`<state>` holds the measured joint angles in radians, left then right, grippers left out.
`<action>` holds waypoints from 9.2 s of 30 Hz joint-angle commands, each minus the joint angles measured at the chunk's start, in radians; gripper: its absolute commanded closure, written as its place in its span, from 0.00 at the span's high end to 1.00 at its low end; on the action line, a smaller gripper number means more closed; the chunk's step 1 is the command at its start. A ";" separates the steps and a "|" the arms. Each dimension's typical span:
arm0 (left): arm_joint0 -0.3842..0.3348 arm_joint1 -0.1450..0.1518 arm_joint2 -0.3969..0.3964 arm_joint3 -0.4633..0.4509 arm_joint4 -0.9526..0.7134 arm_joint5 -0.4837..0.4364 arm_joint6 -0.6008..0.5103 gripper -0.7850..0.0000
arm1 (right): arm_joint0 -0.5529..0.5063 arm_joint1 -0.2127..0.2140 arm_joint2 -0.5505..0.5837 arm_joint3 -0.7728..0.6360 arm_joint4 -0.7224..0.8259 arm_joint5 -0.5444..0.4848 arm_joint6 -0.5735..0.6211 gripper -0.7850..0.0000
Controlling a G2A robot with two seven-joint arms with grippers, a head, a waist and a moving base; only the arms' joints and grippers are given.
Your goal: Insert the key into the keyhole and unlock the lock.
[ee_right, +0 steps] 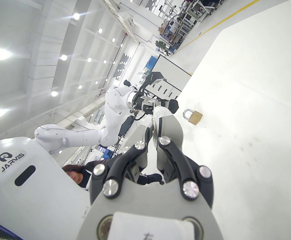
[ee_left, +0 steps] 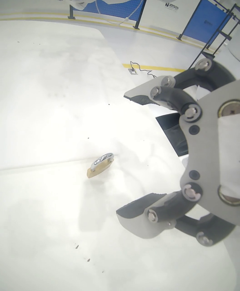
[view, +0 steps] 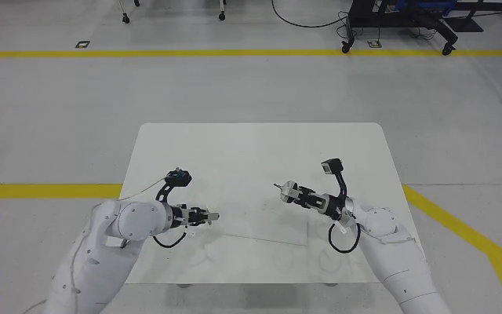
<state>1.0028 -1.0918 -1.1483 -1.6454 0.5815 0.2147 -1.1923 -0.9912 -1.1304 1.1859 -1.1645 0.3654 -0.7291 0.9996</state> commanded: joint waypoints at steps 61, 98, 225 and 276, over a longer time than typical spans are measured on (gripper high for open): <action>0.288 -0.003 -0.200 0.175 -0.527 -0.717 0.456 0.00 | 0.000 0.000 0.000 0.000 0.000 0.000 0.000 0.00; 0.250 -0.051 -0.054 0.195 -0.341 -0.985 0.812 0.00 | 0.015 -0.023 -0.064 -0.010 -0.030 0.174 -0.159 0.00; -0.358 -0.244 0.231 1.000 -1.549 -0.257 -0.180 0.00 | -0.295 -0.010 0.118 -0.465 -0.368 0.144 -0.350 0.00; -0.360 -0.247 0.247 0.738 -1.199 -0.328 0.362 0.00 | -0.344 -0.034 0.065 -0.525 -0.353 0.373 -0.589 0.00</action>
<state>0.6393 -1.3385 -0.8975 -0.8974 -0.6102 -0.1219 -0.8357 -1.3343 -1.1630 1.2579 -1.6900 -0.0459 -0.3640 0.3925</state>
